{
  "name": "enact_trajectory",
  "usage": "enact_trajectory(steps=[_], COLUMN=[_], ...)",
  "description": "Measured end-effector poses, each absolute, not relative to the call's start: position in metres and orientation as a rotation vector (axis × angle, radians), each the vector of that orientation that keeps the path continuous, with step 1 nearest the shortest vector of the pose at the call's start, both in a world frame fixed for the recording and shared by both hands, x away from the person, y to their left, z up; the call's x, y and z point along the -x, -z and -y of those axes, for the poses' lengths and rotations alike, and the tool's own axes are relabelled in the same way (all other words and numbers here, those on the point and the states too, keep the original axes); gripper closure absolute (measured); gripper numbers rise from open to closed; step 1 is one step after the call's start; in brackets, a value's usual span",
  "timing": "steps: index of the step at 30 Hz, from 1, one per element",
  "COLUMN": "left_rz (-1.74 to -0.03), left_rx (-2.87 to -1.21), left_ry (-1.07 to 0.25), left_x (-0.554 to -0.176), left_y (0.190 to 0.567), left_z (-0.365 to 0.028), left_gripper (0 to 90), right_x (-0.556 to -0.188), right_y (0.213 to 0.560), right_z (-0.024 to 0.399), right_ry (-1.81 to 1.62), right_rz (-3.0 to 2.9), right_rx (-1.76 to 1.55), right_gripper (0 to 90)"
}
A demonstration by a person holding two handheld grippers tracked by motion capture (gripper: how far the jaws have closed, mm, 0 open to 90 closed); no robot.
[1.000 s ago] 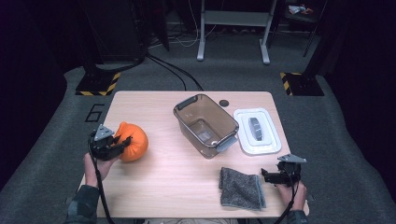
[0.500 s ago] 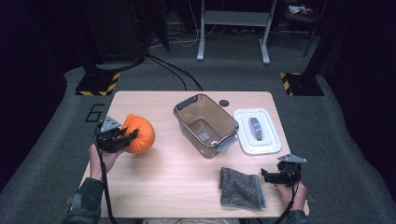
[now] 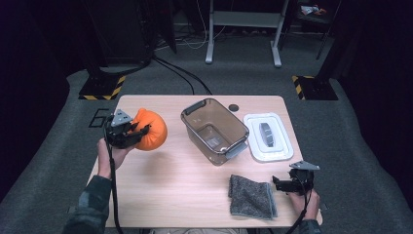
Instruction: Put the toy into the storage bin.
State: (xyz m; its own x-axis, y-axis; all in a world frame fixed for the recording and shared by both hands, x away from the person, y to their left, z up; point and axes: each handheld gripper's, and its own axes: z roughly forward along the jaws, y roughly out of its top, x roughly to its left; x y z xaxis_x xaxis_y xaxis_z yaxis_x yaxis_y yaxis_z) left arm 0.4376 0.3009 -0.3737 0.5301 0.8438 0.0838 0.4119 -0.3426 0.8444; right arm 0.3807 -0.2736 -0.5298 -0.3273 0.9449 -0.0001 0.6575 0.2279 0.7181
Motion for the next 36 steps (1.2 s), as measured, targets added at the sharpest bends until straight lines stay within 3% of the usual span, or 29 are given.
enact_trajectory(steps=[36], left_rz=[-0.902], left_rx=[-1.972], left_ry=[-0.678], left_x=[-0.49], left_y=[0.313], left_z=[-0.234], left_gripper=[63.9], right_x=[-0.381], right_y=[0.53], right_z=[0.273], right_ry=[-0.875], right_rz=[-2.067], right_rx=[-1.472], right_gripper=[0.0])
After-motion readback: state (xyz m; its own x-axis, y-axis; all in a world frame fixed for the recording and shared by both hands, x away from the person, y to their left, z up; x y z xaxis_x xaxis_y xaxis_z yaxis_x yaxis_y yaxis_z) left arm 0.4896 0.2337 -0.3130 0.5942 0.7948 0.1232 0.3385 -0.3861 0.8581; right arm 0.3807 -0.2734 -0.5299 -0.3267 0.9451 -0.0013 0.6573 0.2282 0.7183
